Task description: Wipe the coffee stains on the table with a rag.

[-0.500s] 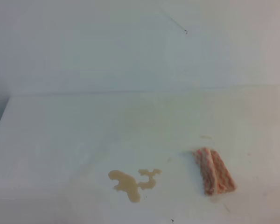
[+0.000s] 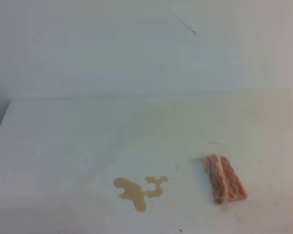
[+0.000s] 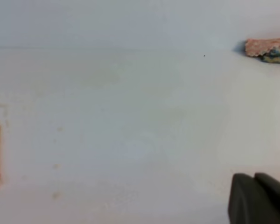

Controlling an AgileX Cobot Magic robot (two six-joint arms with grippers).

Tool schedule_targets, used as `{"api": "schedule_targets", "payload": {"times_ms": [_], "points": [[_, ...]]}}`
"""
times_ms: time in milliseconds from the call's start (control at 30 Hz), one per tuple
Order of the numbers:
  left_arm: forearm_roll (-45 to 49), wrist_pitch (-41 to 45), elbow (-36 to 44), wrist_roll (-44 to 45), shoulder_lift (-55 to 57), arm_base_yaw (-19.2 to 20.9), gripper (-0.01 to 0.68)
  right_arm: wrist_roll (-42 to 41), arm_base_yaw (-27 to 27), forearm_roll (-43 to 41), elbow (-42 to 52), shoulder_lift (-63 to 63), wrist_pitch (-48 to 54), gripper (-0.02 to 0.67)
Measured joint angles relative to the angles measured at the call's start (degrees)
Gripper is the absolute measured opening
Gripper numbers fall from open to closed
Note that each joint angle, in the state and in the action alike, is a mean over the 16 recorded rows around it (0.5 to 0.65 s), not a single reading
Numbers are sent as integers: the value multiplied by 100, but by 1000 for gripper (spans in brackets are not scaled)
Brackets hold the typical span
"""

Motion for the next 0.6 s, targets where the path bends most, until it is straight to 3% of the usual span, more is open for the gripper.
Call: {"api": "schedule_targets", "payload": {"times_ms": [600], "points": [[0, 0, 0, 0, 0, 0, 1, 0, 0, -6, 0, 0, 0, -3]]}}
